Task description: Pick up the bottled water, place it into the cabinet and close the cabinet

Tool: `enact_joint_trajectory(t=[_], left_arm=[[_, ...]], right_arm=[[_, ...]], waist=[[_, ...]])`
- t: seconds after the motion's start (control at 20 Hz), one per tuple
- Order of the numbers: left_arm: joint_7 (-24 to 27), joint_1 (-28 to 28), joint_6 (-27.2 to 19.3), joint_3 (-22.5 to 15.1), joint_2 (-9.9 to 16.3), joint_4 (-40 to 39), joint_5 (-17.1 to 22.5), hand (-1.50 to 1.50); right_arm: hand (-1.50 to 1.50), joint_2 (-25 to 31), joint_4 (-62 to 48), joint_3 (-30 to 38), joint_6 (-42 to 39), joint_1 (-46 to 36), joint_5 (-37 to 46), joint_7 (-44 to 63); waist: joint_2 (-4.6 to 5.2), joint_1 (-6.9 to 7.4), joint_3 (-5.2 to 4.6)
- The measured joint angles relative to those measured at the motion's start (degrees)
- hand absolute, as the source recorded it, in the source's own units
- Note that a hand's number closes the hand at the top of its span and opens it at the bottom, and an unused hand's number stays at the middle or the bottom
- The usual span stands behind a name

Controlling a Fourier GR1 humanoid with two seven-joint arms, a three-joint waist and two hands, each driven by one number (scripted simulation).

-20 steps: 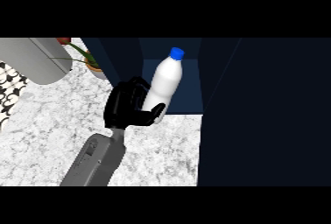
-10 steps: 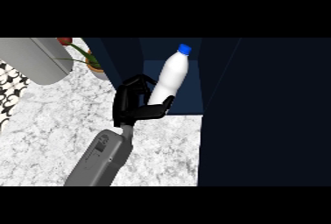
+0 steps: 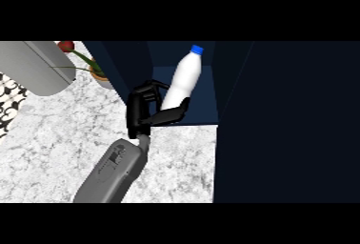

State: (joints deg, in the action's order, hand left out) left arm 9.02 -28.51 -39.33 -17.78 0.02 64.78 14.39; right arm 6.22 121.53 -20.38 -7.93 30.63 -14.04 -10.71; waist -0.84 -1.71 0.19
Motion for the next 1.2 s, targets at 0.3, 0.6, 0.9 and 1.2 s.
enact_joint_trajectory(t=[0.3,0.6,0.9,1.2], left_arm=[[-1.7,-1.0,-4.5,-2.1,1.4,-1.4,-2.7,1.5],[-1.9,-1.9,-9.0,-3.9,2.1,-3.3,-5.2,1.5],[-2.9,-10.3,-7.9,-3.8,5.0,-13.0,-7.9,1.5],[0.6,-21.0,-4.7,0.1,5.0,-29.0,-8.6,-1.5]], right_arm=[[-1.5,0.0,-1.3,-0.5,-0.6,0.2,0.0,-1.0],[-1.5,0.1,-1.9,-0.6,-1.0,-0.2,-0.1,-1.2],[-1.5,0.2,-2.1,-0.9,-1.2,-0.6,0.2,-1.2],[-1.5,0.3,-2.8,-0.3,-1.6,-0.7,-0.3,-2.3]], waist=[[0.03,-0.75,0.13],[0.07,-1.33,0.29],[1.22,-2.67,0.07],[2.14,-3.26,-0.17]])
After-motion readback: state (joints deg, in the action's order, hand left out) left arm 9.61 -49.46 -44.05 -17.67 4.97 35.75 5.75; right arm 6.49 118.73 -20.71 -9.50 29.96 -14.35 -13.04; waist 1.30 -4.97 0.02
